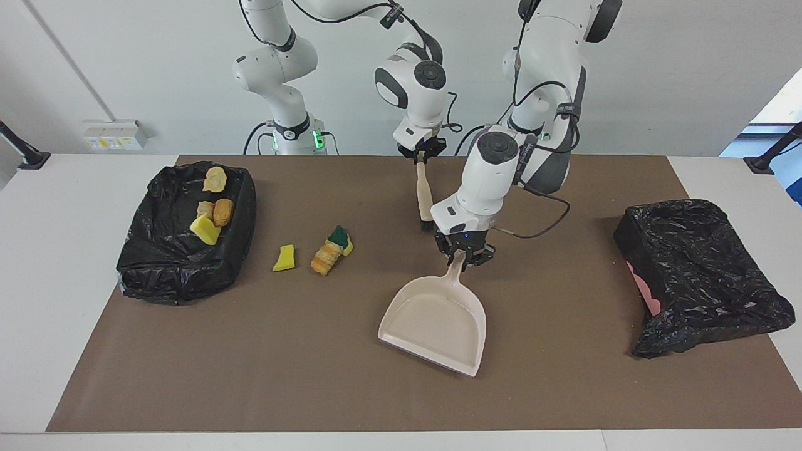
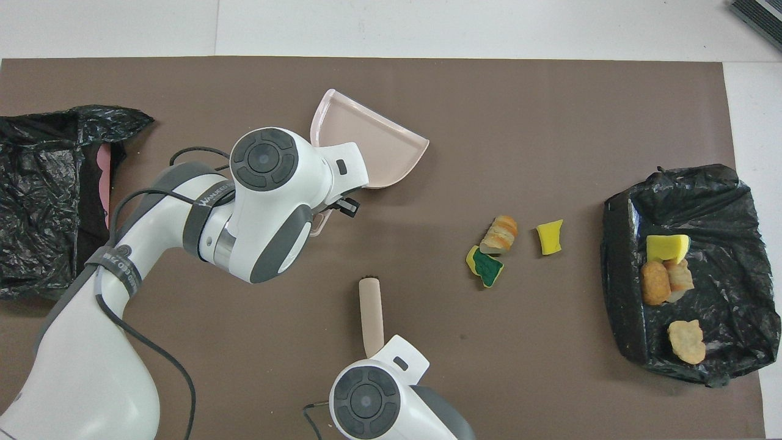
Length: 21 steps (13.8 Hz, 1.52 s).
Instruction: Sweep and dump trash in bin
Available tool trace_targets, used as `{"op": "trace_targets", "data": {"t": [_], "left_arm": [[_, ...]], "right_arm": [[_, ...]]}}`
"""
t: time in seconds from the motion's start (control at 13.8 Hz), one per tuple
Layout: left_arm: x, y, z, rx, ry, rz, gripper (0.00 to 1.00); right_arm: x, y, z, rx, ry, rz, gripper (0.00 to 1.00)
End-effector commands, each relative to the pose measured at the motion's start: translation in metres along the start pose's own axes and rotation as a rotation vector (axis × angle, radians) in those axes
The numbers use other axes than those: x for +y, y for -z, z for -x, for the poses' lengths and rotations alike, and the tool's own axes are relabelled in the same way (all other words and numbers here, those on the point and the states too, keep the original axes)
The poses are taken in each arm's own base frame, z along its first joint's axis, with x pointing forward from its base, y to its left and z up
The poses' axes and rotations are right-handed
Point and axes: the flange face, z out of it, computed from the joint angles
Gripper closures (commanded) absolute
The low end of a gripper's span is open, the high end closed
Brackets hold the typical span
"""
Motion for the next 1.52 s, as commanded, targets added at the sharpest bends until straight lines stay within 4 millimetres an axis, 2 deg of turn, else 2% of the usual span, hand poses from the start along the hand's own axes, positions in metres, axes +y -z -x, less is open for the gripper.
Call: {"op": "trace_targets", "data": {"t": [0.0,0.22,0.36,0.51,0.65,0.79,0.87,1.01,1.08,1.16,1.23,1.44], "left_arm": [[-0.023,0.011,0.014,-0.059,-0.143,-0.012,1.00],[-0.027,0.013,0.021,-0.105,-0.360,0.004,1.00],[-0.026,0.012,0.031,-0.153,-0.495,0.025,1.00],[-0.024,0.009,0.043,-0.203,-0.619,0.053,1.00],[-0.017,0.001,0.065,-0.247,-0.696,0.074,1.00],[-0.002,-0.006,0.080,-0.255,-0.748,0.074,1.00],[0.014,-0.010,0.084,-0.244,-0.779,0.065,1.00],[0.020,-0.018,0.090,-0.210,-0.791,0.048,1.00],[0.038,-0.017,0.091,-0.193,-0.818,0.038,1.00],[0.045,-0.016,0.093,-0.188,-0.831,0.033,1.00],[0.046,-0.017,0.095,-0.191,-0.822,0.029,1.00],[0.053,-0.018,0.102,-0.216,-0.795,-0.015,1.00]], "right_arm": [[0.036,0.036,-0.006,0.025,0.005,0.049,1.00],[0.078,0.061,-0.023,0.034,0.008,0.082,1.00],[0.119,0.078,-0.048,0.050,0.007,0.133,1.00],[0.155,0.084,-0.072,0.070,0.021,0.232,1.00],[0.193,0.081,-0.095,0.073,0.051,0.309,1.00],[0.248,0.077,-0.118,0.056,0.086,0.365,1.00],[0.273,0.077,-0.127,0.050,0.115,0.406,1.00],[0.311,0.075,-0.137,0.019,0.134,0.436,1.00],[0.334,0.067,-0.140,-0.003,0.139,0.424,1.00],[0.353,0.057,-0.142,0.000,0.171,0.408,1.00],[0.360,0.048,-0.143,-0.001,0.187,0.398,1.00],[0.351,0.018,-0.143,-0.056,0.217,0.355,1.00]]}}
